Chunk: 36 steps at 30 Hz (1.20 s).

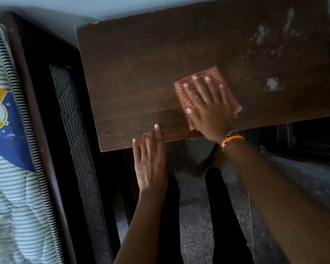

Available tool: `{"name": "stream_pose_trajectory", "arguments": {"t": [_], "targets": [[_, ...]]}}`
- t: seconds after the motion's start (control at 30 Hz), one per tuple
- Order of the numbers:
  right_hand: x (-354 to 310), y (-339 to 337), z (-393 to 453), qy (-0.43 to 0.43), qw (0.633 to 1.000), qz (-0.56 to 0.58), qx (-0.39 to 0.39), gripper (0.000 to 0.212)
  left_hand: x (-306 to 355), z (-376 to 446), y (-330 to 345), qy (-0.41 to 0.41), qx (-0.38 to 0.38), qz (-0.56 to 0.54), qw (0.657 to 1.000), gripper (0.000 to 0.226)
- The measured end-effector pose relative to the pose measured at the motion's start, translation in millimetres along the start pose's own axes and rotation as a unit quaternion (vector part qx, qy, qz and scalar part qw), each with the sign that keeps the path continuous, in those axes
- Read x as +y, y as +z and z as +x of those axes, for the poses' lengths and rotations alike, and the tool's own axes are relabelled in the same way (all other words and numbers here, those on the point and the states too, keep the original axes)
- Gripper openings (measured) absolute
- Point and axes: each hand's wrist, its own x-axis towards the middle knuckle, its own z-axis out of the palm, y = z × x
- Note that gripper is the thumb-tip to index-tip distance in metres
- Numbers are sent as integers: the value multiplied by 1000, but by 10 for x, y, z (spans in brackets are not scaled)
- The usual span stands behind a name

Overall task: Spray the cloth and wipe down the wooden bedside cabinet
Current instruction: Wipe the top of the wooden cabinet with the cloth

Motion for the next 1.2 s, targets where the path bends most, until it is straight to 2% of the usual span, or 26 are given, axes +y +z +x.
{"name": "stream_pose_trajectory", "arguments": {"t": [0.17, 0.3, 0.37, 0.47, 0.63, 0.77, 0.83, 0.9, 1.03, 1.13, 1.2], "targets": [[650, -82, -292, 147, 989, -4, -2, 61, -15, 38, 29, 3, 11, 19, 1000, 95], [379, 15, -502, 265, 964, 9, 20, 63, -70, -22, 57, 29, 14, 26, 999, 91], [102, 66, -515, 281, 959, 12, 26, 63, -88, -44, 67, 38, 16, 21, 999, 89], [-315, 145, -456, 209, 977, 34, 21, 62, -96, -58, 65, 44, 16, 14, 999, 92], [-981, 281, -354, 27, 999, 37, 19, 54, -90, -38, 48, 48, 52, -3, 997, 74], [-736, 261, -448, -102, 995, 3, 2, 56, -20, -39, 9, 65, 52, 4, 997, 73], [-425, 219, -514, -126, 992, -13, -2, 58, 99, -30, -30, 95, 56, 12, 994, 67], [-71, 163, -603, -95, 995, -19, -4, 59, 253, 1, -67, 114, 41, -3, 993, 64], [755, 17, -769, 5, 1000, -15, -9, 59, 655, 158, -99, 147, -4, 5, 989, 88], [1293, -90, -853, 130, 992, -2, 1, 60, 989, 356, -148, 180, -5, 13, 984, 93], [1542, -122, -878, 234, 972, 13, 19, 60, 1183, 511, -178, 184, -2, 16, 983, 97]]}}
